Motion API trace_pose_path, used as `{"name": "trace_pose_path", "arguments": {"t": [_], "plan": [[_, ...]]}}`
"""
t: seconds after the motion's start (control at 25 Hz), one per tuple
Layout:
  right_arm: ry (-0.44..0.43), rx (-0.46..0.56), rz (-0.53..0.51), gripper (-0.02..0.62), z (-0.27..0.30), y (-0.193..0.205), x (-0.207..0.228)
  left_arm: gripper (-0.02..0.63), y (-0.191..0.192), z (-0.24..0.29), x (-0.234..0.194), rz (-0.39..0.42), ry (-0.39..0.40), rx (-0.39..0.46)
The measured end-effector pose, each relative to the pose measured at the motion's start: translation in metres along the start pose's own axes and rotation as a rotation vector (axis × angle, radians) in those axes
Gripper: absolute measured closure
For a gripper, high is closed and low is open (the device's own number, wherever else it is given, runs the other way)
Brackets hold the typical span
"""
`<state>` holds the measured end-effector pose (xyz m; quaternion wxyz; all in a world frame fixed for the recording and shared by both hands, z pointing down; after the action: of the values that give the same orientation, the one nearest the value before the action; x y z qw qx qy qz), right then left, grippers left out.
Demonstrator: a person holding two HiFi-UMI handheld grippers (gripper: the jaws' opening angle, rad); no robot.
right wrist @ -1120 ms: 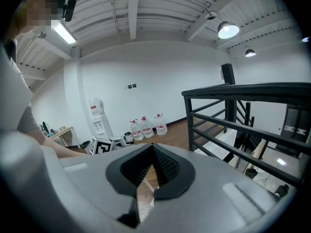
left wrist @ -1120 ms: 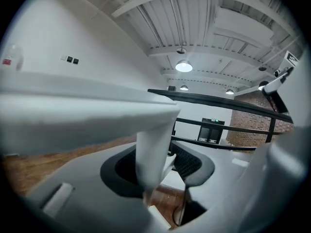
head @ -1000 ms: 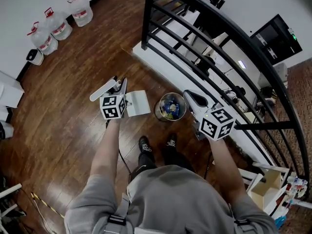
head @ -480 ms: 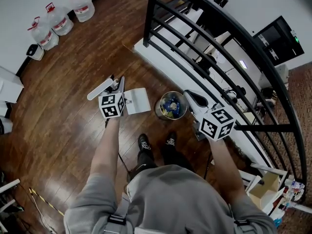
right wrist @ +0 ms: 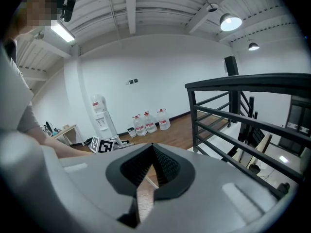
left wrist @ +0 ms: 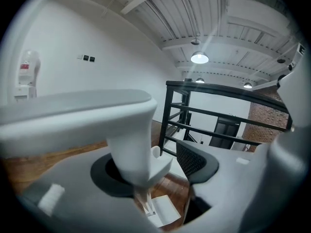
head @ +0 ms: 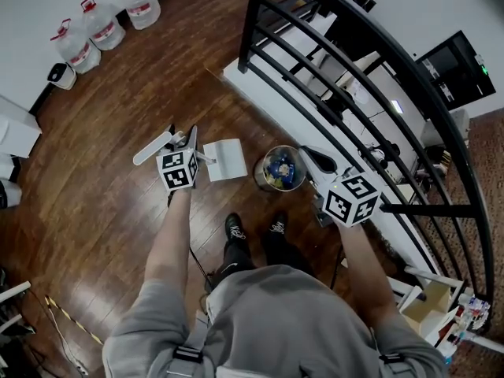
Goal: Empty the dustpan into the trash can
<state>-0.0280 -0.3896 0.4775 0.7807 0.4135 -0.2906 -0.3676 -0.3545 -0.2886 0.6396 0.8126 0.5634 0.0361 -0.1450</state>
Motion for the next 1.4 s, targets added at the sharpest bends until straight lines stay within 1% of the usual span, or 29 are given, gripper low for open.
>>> {"name": "trace_pose_path", "arguments": {"t": [0.08, 0.16, 0.32, 0.4, 0.48, 0.56, 0.64, 0.68, 0.8, 0.88, 0.96, 1.08, 1.16, 1.2, 1.28, 1.4], "plan": [[-0.001, 0.001, 0.000, 0.597, -0.001, 0.001, -0.003, 0.318, 0.001, -0.002, 0.000, 0.000, 0.001, -0.013], [0.001, 0.005, 0.000, 0.597, -0.003, 0.001, -0.005, 0.309, 0.005, -0.003, -0.001, 0.001, -0.006, -0.052], [0.010, 0.019, 0.002, 0.597, -0.010, 0.003, -0.008, 0.253, 0.015, -0.011, -0.003, -0.027, -0.035, -0.110], [0.012, 0.030, 0.005, 0.597, -0.014, 0.002, -0.008, 0.241, 0.020, -0.017, -0.003, -0.054, -0.057, -0.126], [0.008, 0.044, 0.015, 0.597, -0.019, 0.001, -0.006, 0.232, 0.029, -0.025, 0.002, -0.085, -0.072, -0.162], [0.002, 0.058, 0.028, 0.597, -0.025, 0.000, -0.002, 0.247, 0.044, -0.036, 0.018, -0.110, -0.053, -0.222], [0.001, 0.078, 0.035, 0.597, -0.031, -0.005, 0.003, 0.333, 0.052, -0.045, 0.041, -0.119, -0.007, -0.255], [0.002, 0.092, 0.039, 0.597, -0.034, -0.009, 0.007, 0.374, 0.051, -0.049, 0.053, -0.117, 0.019, -0.252], [0.000, 0.133, 0.059, 0.597, -0.041, -0.018, 0.017, 0.485, 0.032, -0.054, 0.091, -0.099, 0.110, -0.194], [-0.006, 0.157, 0.059, 0.597, -0.047, -0.024, 0.022, 0.551, 0.010, -0.053, 0.118, -0.083, 0.187, -0.144], [-0.011, 0.185, 0.056, 0.597, -0.054, -0.032, 0.026, 0.600, -0.017, -0.051, 0.147, -0.065, 0.279, -0.098], [-0.028, 0.249, 0.082, 0.597, -0.065, -0.051, 0.032, 0.600, -0.070, -0.046, 0.190, -0.041, 0.456, -0.022], [-0.041, 0.295, 0.088, 0.597, -0.074, -0.066, 0.034, 0.600, -0.106, -0.046, 0.220, -0.011, 0.566, 0.040], [-0.045, 0.313, 0.080, 0.597, -0.077, -0.073, 0.035, 0.600, -0.123, -0.048, 0.233, 0.012, 0.606, 0.071], [-0.047, 0.342, 0.066, 0.597, -0.082, -0.085, 0.037, 0.600, -0.154, -0.053, 0.257, 0.064, 0.659, 0.128], [-0.014, 0.368, 0.042, 0.597, -0.093, -0.095, 0.045, 0.600, -0.187, -0.059, 0.291, 0.115, 0.729, 0.186]]}}
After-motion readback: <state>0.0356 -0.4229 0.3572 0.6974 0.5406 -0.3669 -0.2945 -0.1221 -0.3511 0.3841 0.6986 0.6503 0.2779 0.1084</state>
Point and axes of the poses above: the fingertips, and each gripper's own axes: z forward along the fingers, x to its right, y out of its underside, the point moved 6 cm from there along -z, backward along the fingers, and after that the axes turned 13 degrees about y, right-handed, at the moved point
